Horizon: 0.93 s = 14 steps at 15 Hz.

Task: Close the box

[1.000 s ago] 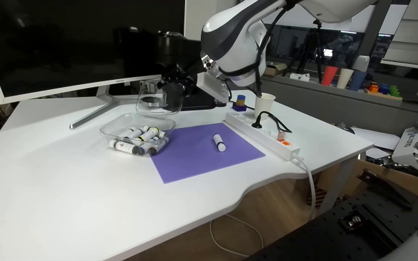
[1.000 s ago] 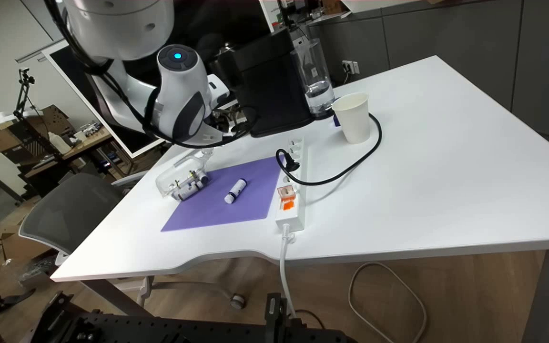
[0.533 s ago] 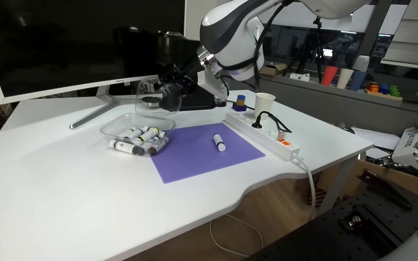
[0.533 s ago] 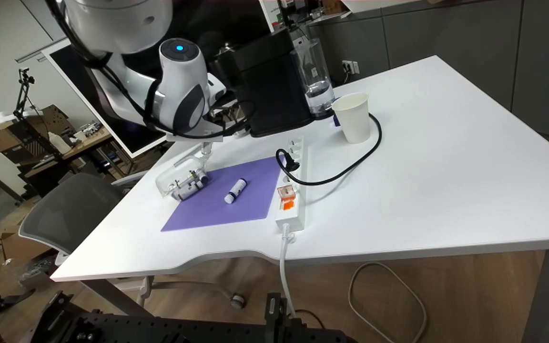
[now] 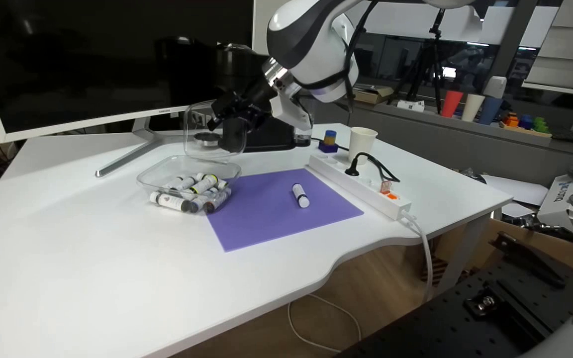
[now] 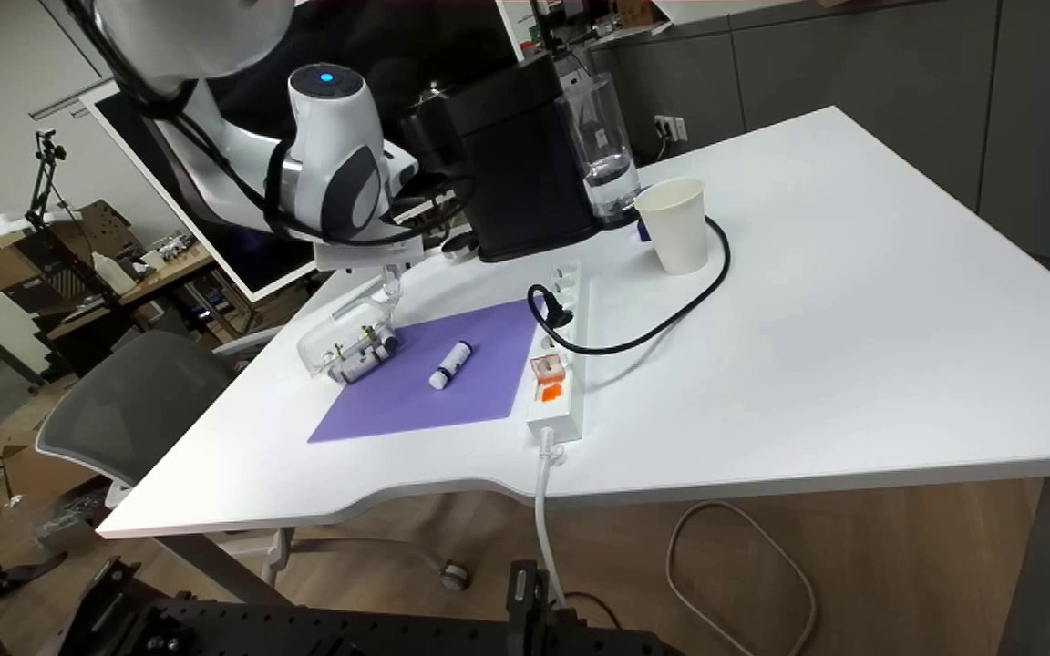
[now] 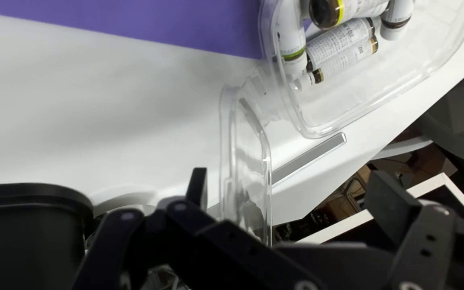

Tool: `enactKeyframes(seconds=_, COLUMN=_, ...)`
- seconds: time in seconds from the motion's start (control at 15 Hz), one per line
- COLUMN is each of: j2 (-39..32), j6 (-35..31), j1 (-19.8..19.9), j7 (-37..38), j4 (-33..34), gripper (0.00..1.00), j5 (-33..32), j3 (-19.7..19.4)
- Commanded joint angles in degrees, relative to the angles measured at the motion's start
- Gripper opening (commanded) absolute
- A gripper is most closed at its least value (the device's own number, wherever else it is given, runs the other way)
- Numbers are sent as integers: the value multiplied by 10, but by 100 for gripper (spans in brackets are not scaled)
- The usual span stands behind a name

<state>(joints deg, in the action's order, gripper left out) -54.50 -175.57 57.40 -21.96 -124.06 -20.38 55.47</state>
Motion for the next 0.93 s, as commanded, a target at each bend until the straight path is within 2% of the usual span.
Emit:
enactKeyframes(seconds=0.0, j2=60, j6=26, j1=-47, j7=-7, j4=13, gripper=100, j5=23, j3=-30)
enactKeyframes(seconds=0.67, j2=158, j6=44, j1=-201, j7=-25, j4=37, gripper=100, j5=56, j3=-142)
enactKeyframes(seconds=0.87, j2=169, j6=59, j1=-224, j7=-50, j4=34, gripper=100, j5=70, j3=-154)
